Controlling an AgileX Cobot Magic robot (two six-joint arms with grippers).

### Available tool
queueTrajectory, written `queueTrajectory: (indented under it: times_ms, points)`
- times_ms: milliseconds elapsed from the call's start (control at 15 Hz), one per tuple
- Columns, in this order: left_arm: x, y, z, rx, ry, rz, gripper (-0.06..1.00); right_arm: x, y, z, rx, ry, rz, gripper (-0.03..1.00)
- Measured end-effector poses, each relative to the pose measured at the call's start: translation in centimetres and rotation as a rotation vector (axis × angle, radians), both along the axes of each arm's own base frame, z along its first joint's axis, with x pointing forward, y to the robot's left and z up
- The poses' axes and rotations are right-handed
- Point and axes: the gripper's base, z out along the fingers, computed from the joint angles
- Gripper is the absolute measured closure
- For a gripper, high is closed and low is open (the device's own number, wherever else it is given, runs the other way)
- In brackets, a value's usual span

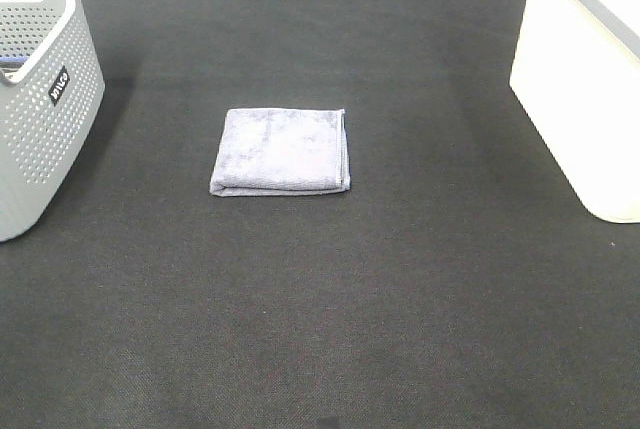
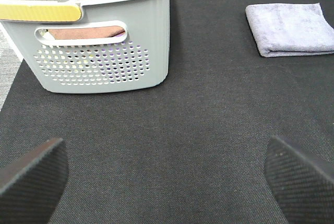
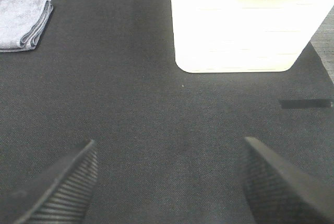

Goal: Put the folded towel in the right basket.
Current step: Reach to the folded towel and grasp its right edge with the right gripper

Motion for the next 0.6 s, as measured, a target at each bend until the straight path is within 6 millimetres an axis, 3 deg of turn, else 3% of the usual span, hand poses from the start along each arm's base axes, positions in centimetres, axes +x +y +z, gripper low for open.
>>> queueTrajectory:
  times_ms: [600]
  points:
    - [0.00,0.00,0.00,0.000,0.000,0.000,-0.03,0.00,0.00,0.00,0.000,0.000,0.000,0.25]
